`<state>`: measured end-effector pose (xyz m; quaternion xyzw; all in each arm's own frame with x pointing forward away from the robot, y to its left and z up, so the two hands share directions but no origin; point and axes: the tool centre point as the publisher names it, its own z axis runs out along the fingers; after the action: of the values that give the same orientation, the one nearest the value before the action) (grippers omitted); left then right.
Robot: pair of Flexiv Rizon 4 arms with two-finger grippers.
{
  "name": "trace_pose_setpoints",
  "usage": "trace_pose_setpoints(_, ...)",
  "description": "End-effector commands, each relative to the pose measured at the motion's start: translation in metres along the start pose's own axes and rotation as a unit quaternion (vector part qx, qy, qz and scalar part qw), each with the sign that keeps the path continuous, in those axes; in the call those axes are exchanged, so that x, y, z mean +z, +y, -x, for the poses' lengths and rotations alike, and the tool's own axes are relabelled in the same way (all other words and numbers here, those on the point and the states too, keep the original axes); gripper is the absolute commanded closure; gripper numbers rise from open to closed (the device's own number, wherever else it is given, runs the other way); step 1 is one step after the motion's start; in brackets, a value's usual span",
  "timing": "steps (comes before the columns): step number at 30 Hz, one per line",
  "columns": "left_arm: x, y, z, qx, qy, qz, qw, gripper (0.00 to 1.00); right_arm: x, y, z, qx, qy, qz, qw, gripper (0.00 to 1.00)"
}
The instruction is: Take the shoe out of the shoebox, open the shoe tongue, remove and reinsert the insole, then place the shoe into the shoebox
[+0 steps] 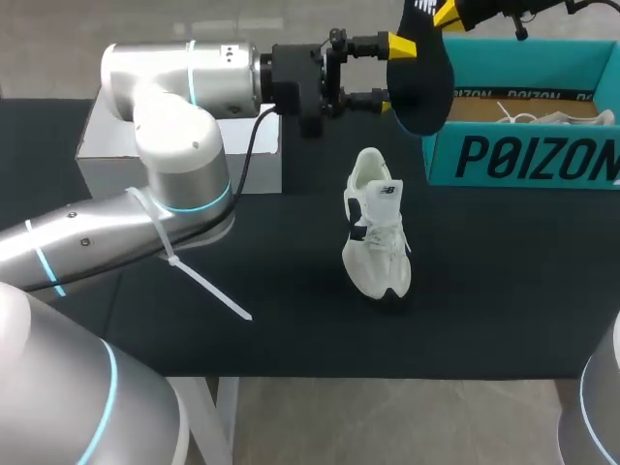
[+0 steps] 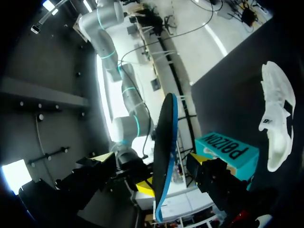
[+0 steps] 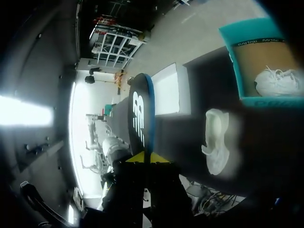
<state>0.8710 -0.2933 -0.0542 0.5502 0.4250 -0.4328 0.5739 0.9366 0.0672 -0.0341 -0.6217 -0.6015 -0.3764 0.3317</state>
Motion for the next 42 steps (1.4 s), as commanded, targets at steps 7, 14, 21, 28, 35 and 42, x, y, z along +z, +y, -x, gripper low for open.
trace_pose_setpoints(7,0.004,0.006,-0.008,0.020,0.008,-0.007,1.000,0.82,0.004,-0.017,-0.001,0.007,0.011,-0.014,1.000,1.00)
trace_pose_setpoints(14,0.004,0.010,-0.011,0.019,0.010,-0.001,1.000,1.00,0.007,-0.026,-0.001,0.009,0.015,-0.023,1.000,1.00)
trace_pose_setpoints(21,0.003,0.006,-0.008,0.014,-0.003,0.001,1.000,1.00,0.006,-0.023,-0.004,0.009,0.042,0.012,0.999,0.00)
trace_pose_setpoints(28,-0.009,0.011,-0.012,0.007,0.010,-0.012,1.000,1.00,-0.013,-0.025,0.006,0.001,0.006,0.041,0.999,0.00)
trace_pose_setpoints(35,-0.018,0.016,-0.020,-0.002,0.030,-0.021,0.999,1.00,-0.035,-0.028,0.019,0.006,-0.013,0.080,0.997,0.00)
trace_pose_setpoints(42,-0.016,0.031,-0.009,-0.340,0.073,-0.006,0.938,1.00,-0.041,-0.032,0.025,0.019,-0.012,0.099,0.995,0.00)
